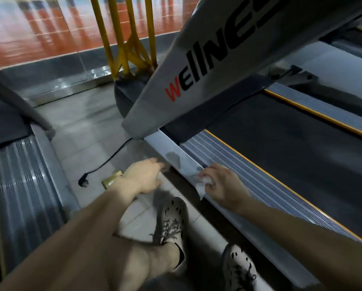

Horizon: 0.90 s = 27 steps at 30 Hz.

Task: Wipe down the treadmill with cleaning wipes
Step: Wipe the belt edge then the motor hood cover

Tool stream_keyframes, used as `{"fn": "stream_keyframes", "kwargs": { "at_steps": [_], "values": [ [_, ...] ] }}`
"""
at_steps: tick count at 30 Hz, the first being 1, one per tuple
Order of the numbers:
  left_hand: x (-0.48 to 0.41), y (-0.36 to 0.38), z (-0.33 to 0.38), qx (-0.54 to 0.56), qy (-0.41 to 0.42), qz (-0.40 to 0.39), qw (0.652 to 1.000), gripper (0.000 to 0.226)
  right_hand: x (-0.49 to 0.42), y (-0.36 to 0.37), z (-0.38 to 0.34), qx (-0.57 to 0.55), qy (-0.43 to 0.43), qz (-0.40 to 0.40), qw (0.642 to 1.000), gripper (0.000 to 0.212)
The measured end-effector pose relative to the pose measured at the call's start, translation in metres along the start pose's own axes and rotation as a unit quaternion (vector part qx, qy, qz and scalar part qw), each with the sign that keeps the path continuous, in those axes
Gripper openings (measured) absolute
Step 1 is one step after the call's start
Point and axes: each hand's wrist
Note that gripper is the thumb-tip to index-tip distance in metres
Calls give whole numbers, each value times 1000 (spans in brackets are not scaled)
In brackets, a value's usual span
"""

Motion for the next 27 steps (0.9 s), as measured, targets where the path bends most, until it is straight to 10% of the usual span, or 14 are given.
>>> {"fn": "stream_keyframes", "kwargs": {
  "at_steps": [6, 10, 14, 27],
  "values": [
    [-11, 16, -24, 24, 24, 20, 999, 60, -19, 37, -5, 20, -54, -70, 996, 31],
    [-8, 11, -40, 30, -23, 77, 996, 15, -42, 22, -39, 68, -39, -107, 991, 46],
    [0, 15, -56, 80, -91, 67, 990, 49, -68, 13, -66, 83, -52, -45, 994, 50],
    [26, -21, -107, 135, -157, 48, 977, 53, -91, 16, -116, 101, -123, -15, 987, 26]
  ]
}}
Point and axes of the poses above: each hand's wrist, its own x-axis away from the middle knuckle, its own y-axis out of the palm, z = x × y, and after that the axes turned 9 degrees about -x, right-handed
